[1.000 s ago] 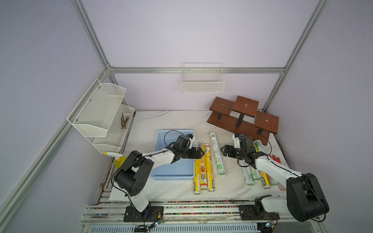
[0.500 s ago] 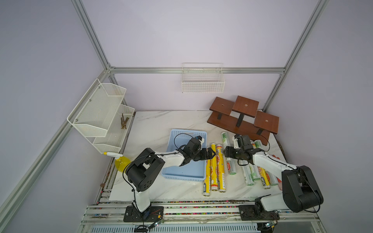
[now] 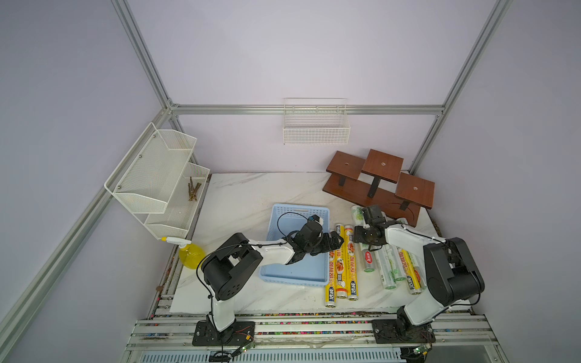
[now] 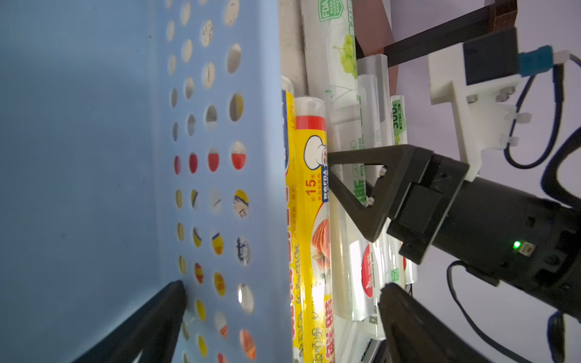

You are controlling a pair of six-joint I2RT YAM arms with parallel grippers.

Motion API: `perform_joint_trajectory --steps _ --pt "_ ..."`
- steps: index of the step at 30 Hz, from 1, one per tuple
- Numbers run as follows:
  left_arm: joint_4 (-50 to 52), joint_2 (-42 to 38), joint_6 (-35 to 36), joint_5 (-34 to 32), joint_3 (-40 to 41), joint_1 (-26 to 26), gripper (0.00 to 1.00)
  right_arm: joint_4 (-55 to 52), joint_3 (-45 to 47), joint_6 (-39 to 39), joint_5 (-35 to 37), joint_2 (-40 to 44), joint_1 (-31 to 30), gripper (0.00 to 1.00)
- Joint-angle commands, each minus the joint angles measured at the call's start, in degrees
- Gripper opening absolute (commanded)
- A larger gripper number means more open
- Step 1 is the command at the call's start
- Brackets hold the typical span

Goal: Put the plastic wrap into the basket
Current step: Pick up the plastic wrap from the center of the board.

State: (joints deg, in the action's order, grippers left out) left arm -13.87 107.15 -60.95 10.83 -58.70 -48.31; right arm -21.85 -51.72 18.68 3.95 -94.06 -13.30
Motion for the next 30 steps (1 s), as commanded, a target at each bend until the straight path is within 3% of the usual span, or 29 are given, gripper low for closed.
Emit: perform_joint_trajectory --steps 1,8,15,20,30 --pt "-4.8 0.9 -3.1 0.9 -3.0 -1.2 0.99 -1.4 -2.5 -1.0 1.6 -2.0 -0.8 0.62" --pt "-0.4 -2.9 -1.6 -2.2 -2.5 -2.0 1.0 -1.6 -3.7 -0.9 1.8 -4.7 -1.1 0.6" --pt "13.8 -12.6 11.3 -12.7 -2.9 -1.8 1.0 -0.8 -2.5 0.0 2.6 -2.7 -1.4 0.52" --pt "16.2 -17.7 18.0 -18.4 -1.3 -1.7 1.0 -0.5 -1.7 0.7 3.3 -0.5 -1.5 0.46" --pt "16.4 -23.5 23.4 -21.7 2.1 -0.3 1.0 0.4 2.8 2.2 1.5 12.7 -1.6 0.34"
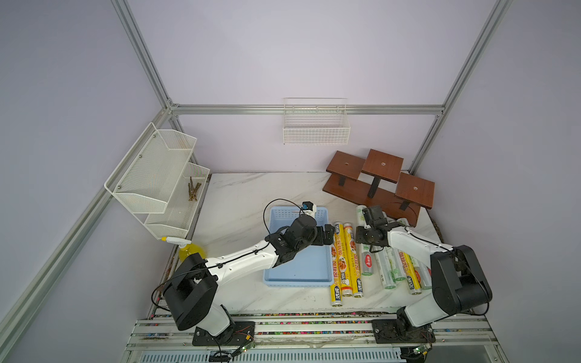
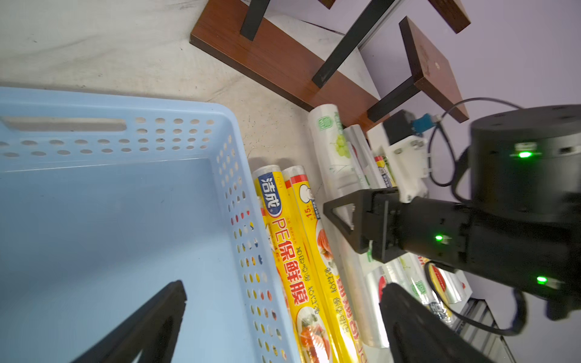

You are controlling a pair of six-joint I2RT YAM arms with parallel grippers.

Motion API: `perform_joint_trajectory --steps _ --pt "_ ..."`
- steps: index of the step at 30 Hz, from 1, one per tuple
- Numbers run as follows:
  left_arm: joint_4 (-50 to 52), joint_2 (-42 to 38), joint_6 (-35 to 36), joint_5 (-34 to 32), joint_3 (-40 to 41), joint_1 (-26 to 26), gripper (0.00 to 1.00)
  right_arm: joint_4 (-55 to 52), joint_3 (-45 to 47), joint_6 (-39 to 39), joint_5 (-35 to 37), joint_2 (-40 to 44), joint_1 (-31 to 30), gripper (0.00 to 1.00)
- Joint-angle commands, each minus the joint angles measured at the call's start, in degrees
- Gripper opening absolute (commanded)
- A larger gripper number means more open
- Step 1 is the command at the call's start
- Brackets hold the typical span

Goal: Put the plastic wrap into the basket
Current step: Pick up the plastic wrap from the center of the board, then place the plastic wrap in the basket.

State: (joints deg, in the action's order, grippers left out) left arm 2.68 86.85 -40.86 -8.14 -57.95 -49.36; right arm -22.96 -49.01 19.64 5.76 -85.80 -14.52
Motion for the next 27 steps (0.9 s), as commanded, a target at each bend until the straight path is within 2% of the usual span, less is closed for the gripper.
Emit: perform_joint_trajectory --steps 1,8,13,27 --pt "-0.5 -3.8 3.6 -3.1 1.9 0.9 1.0 1.4 0.5 1.3 -0.3 5.5 -0.3 0.33" --pt "5.0 -9.7 4.9 -6.1 3.9 4.7 1.0 0.0 0.9 2.1 -5.9 13.1 -0.5 0.32" --pt "5.0 -14.2 4.9 -7.9 7.8 6.9 1.0 1.2 0.1 4.7 -13.3 15.2 -1.9 0.32" --pt "9.6 -26.4 4.8 -12.0 16.7 15.7 1.0 10.4 -5.1 17.2 -18.4 15.7 -16.2 0.31"
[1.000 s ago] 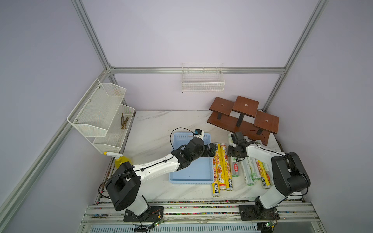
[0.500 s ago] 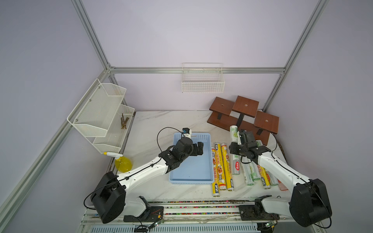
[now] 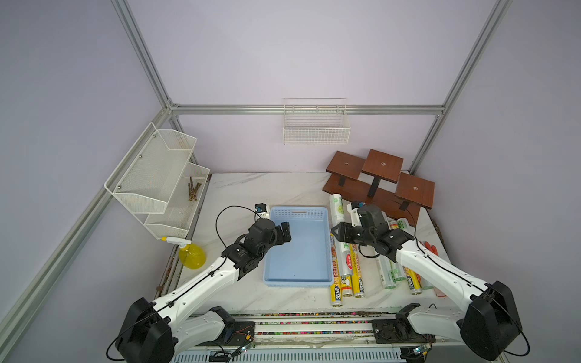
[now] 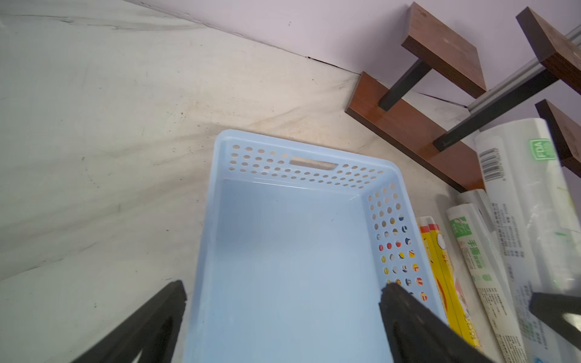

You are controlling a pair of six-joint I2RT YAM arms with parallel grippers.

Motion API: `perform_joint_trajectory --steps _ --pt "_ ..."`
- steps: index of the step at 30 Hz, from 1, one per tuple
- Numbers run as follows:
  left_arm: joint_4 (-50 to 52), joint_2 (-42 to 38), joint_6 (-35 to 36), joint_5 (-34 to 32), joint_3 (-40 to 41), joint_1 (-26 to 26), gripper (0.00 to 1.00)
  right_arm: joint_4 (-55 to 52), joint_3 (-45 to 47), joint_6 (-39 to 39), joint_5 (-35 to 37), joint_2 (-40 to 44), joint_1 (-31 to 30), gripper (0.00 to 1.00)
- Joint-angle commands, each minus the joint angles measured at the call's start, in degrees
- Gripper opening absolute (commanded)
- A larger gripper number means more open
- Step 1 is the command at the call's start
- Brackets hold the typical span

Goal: Put the plastic wrap into the basket
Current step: Place the plastic wrap in the basket.

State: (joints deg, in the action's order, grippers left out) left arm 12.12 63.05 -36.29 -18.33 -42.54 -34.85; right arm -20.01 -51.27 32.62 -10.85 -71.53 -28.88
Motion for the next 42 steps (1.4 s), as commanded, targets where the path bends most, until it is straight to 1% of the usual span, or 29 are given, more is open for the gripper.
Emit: perform_joint_trajectory --steps 1,3,6,10,15,17,21,23,28,33,38,40,42 --pt "0.0 -3.2 -0.2 -1.7 2.1 1.6 1.0 8.5 -2.8 5.3 -1.9 1.0 -2.7 0.31" --pt "-0.7 -4.4 -1.3 -0.7 3.8 2.5 1.0 12.7 -1.8 9.0 -2.7 0.0 -4.9 0.31" --pt "-1.4 -4.6 -3.9 3.5 5.7 3.7 1.0 21.4 0.5 15.3 -3.7 -2.0 -8.1 0.31" --pt "-0.8 -4.1 -8.4 8.6 7.4 5.6 1.0 28.7 0.7 21.0 -2.2 -6.0 -12.2 0.31" --pt "-6.1 -5.5 -14.3 16.1 12.6 8.0 1.0 32.8 -1.1 25.1 0.3 -12.8 -15.9 0.31" --pt "-7.9 -6.7 -15.8 17.7 14.4 8.6 1.0 33.5 -2.1 26.2 0.6 -15.7 -16.9 0.31" --pt "-9.4 -8.6 -18.2 18.8 17.0 9.2 1.0 36.4 -3.0 28.8 0.6 -22.4 -18.2 0.32" --pt "-10.4 -8.8 -19.1 20.4 17.9 9.2 0.98 38.3 -3.8 29.5 -0.6 -25.1 -18.3 0.31" --pt "-14.8 -7.4 -20.7 26.1 19.5 9.3 0.94 39.2 -7.5 29.6 -3.4 -31.1 -18.4 0.31" --pt "-17.9 -5.0 -21.4 29.4 19.8 9.3 0.91 37.9 -10.7 28.8 -2.3 -33.7 -18.4 0.31" --pt "-19.6 -4.4 -23.0 30.3 20.3 9.3 0.89 34.5 -13.8 27.1 1.0 -36.8 -18.4 0.31" --pt "-17.9 -5.1 -22.6 29.8 20.0 9.3 0.9 34.0 -14.8 27.1 0.3 -38.2 -18.4 0.34" --pt "-15.2 -6.5 -22.1 28.3 19.7 9.3 0.93 34.5 -14.7 28.3 -0.1 -39.4 -18.6 0.38"
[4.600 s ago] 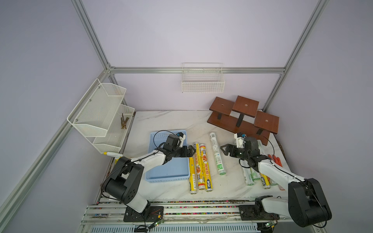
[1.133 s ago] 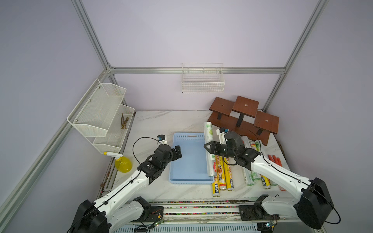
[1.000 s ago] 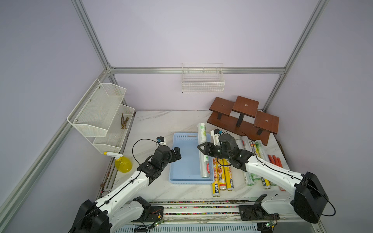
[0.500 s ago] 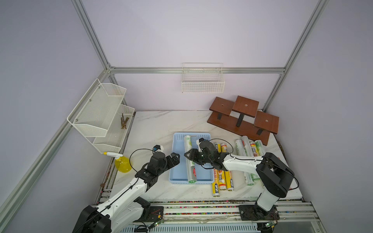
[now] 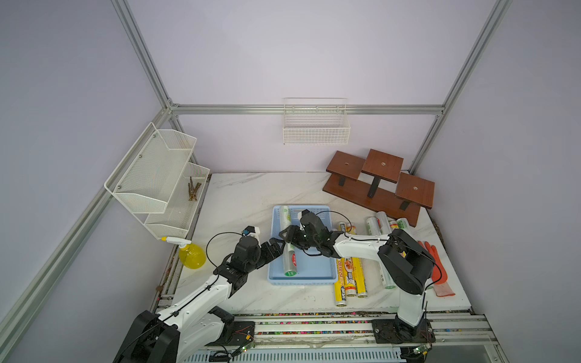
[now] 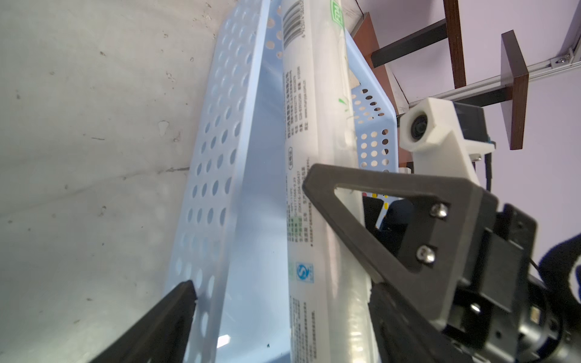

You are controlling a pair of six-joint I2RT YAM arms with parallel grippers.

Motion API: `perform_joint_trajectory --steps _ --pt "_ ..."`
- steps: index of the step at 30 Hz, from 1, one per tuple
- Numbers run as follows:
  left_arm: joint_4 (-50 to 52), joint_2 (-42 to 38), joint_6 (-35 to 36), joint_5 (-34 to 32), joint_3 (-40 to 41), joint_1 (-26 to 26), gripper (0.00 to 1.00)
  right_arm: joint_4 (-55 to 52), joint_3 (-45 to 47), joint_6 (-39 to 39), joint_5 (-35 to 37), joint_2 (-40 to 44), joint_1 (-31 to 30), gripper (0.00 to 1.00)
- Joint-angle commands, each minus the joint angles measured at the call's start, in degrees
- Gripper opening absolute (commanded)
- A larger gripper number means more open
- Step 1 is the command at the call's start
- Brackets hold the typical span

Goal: Put the plastic wrap into the basket
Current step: Place the plastic wrap in the basket.

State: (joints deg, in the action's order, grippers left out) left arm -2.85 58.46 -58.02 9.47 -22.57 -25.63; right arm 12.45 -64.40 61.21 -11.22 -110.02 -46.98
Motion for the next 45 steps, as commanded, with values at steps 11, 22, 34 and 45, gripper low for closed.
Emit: perform_joint_trajectory --steps 11,22,34,45 --pt "11.4 -10.3 3.5 -7.9 -1.6 0.1 0.96 2.2 -3.1 -0.1 0.3 -3.9 -0.7 0.55" --pt "14.7 -12.8 5.9 -8.7 -2.6 0.1 0.93 4.6 -3.0 2.6 -0.9 -4.5 -0.8 0.61" --pt "13.4 -13.9 9.4 -3.1 -7.3 -0.2 0.95 -2.7 4.3 -8.8 5.0 11.8 3.0 0.58" --pt "11.2 5.7 17.5 -8.1 -23.8 -15.4 1.0 -22.8 21.0 -25.3 28.5 41.7 22.9 0.58"
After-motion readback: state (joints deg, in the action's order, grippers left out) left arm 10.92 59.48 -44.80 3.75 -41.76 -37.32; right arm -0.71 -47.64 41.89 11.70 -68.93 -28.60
